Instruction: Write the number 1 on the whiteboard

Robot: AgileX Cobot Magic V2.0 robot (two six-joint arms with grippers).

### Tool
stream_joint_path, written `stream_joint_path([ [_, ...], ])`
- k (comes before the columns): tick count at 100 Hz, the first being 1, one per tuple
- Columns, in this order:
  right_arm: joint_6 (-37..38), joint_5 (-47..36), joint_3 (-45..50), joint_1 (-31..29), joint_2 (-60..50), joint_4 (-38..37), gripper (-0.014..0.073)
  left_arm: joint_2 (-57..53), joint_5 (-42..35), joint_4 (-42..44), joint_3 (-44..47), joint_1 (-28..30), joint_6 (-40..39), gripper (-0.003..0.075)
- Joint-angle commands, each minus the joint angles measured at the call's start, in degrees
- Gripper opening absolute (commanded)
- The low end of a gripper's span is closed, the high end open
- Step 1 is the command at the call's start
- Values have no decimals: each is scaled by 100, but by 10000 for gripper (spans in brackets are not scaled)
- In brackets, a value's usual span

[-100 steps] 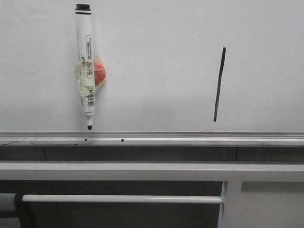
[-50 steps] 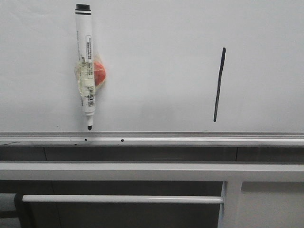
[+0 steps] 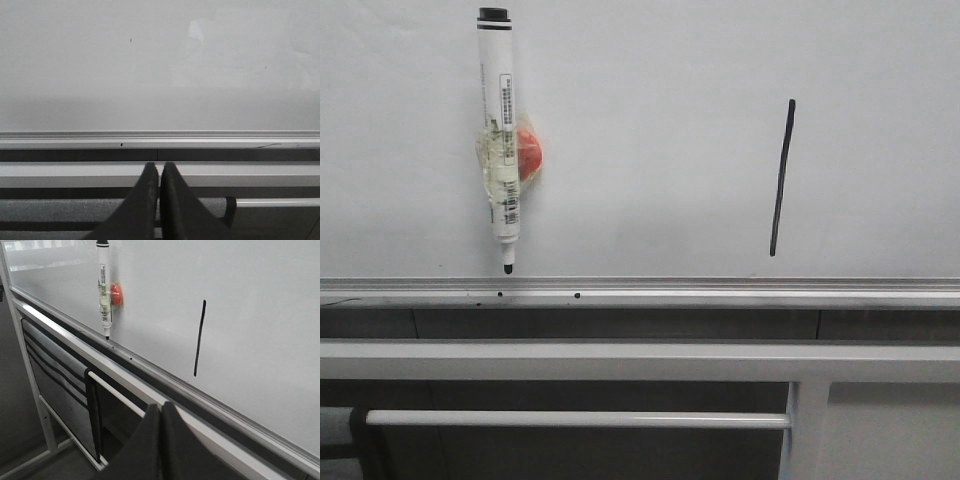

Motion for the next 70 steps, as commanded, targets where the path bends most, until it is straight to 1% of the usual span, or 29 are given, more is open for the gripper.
stream_joint_path([
  [1,-32,-428,-140,-24,-73,-95,-63,-137,-380,-39,38,10,-3,-20],
  [63,-32,-428,-140,-24,-73,-95,-63,-137,-389,-39,38,10,-3,-20],
  [70,-49,-428,-130,-24,-73,-532,-64,-137,-389,-39,38,10,-3,-20],
])
